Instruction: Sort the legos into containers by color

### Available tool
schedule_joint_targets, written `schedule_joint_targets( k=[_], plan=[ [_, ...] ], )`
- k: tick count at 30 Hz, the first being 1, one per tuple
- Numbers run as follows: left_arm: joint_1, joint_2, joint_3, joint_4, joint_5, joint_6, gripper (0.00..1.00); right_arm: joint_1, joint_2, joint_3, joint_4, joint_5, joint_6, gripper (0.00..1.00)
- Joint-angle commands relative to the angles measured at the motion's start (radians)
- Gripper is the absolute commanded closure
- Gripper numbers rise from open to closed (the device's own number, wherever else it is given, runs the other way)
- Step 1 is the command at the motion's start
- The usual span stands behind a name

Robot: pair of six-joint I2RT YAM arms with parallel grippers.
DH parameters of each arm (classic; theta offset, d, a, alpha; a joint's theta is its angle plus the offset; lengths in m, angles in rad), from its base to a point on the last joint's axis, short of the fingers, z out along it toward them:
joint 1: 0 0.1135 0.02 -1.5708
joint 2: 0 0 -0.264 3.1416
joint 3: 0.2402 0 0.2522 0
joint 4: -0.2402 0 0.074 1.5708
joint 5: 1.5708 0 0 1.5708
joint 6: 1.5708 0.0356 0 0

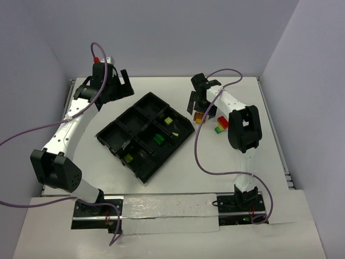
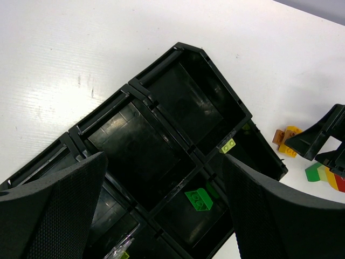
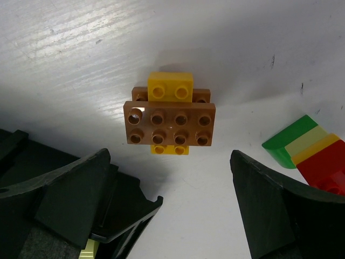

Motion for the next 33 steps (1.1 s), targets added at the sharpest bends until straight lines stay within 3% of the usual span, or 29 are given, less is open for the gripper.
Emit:
schedule_joint_targets(
  k=[1,20,33],
  plan=[
    [-0.007,-0.006,0.023,0.005,0.011,0.014,0.06,-0.010,-0.006,-0.009,0.023,0.009,-0.007,0.00],
    [-0.010,-0.007,0.026,0.004,0.021,0.016,0.06,-0.018,0.033,-0.004,0.072,-0.010,-0.017,0.01],
    [-0.011,-0.007,0.027,0.002,0.021,0.015,0.06,-0.019,0.061,0.009,0.080,-0.021,-0.028,0.14]
  ],
)
